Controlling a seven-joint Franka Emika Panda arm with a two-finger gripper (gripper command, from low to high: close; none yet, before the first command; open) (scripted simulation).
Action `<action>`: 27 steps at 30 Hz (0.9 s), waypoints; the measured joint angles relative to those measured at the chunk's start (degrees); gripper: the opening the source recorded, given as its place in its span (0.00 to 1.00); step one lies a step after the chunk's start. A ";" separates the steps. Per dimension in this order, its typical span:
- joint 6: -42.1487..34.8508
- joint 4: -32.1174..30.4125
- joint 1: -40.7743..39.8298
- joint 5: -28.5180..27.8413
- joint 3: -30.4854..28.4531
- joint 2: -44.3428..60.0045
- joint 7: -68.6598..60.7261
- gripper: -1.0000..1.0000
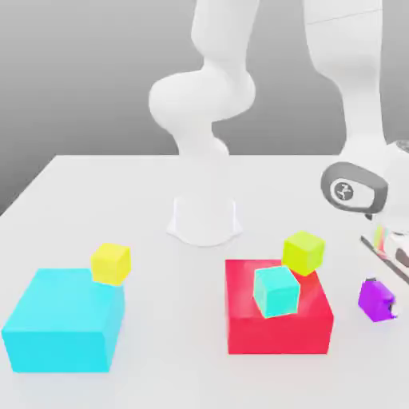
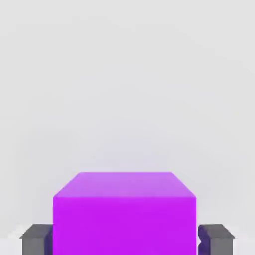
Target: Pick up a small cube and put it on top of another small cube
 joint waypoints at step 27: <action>-30.97 -16.82 -6.55 14.34 -1.70 -48.12 -12.77 0.00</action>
